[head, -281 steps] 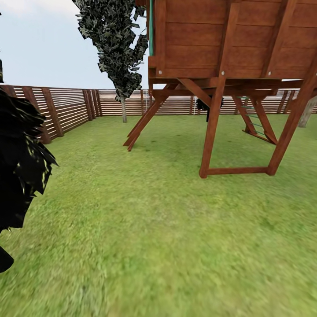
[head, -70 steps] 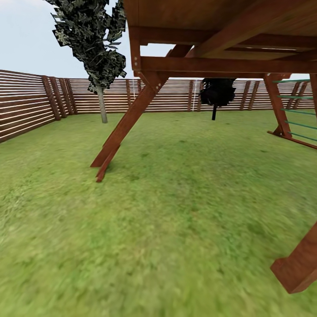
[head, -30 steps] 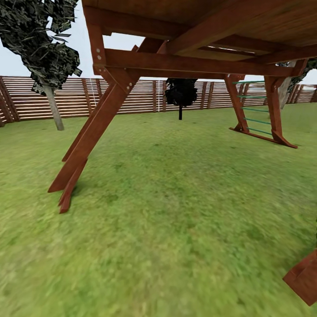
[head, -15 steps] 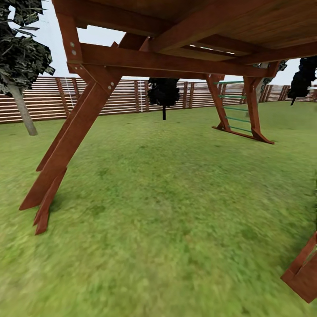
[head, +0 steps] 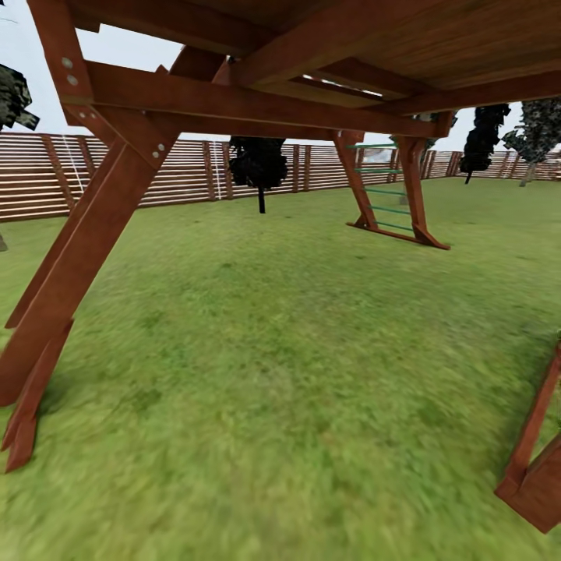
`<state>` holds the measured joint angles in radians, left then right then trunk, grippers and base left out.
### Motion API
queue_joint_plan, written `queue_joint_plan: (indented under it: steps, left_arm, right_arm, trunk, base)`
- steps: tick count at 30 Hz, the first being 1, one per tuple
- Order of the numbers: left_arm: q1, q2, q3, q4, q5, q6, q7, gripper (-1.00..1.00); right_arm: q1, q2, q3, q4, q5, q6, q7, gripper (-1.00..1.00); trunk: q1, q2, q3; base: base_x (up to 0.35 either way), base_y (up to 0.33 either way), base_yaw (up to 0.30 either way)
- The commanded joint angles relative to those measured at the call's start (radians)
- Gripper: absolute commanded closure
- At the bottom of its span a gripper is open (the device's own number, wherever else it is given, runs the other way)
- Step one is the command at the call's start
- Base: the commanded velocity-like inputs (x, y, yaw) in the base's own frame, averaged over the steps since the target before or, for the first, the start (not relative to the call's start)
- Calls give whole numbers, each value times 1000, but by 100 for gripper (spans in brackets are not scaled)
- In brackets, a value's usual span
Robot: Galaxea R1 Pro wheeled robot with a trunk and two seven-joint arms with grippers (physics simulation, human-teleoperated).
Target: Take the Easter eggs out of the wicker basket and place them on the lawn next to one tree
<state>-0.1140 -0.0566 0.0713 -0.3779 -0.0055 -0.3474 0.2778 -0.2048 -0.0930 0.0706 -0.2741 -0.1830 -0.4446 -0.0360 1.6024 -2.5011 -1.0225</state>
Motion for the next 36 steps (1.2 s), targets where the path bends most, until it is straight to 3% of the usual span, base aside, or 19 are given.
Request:
queue_joint_plan:
  steps: [1, 24, 36]
  left_arm:
    - [-1, -1, 5, 1, -1, -4, -2, -100]
    - [-1, -2, -12, 2, -4, -4, -2, -100]
    - [-1, -2, -11, 2, -4, -4, -2, -100]
  right_arm:
    - [-1, -1, 8, 1, -7, -3, -4, -100]
    - [-1, -1, 8, -1, -7, -3, -4, -100]
    - [-1, -1, 9, 0, -7, -3, -4, -100]
  trunk:
    - [0, 0, -1]
    - [0, 0, -1]
    - [0, 0, -1]
  base:
    - [273, 189, -250]
    - [289, 139, -249]
    - [335, 2, -32]
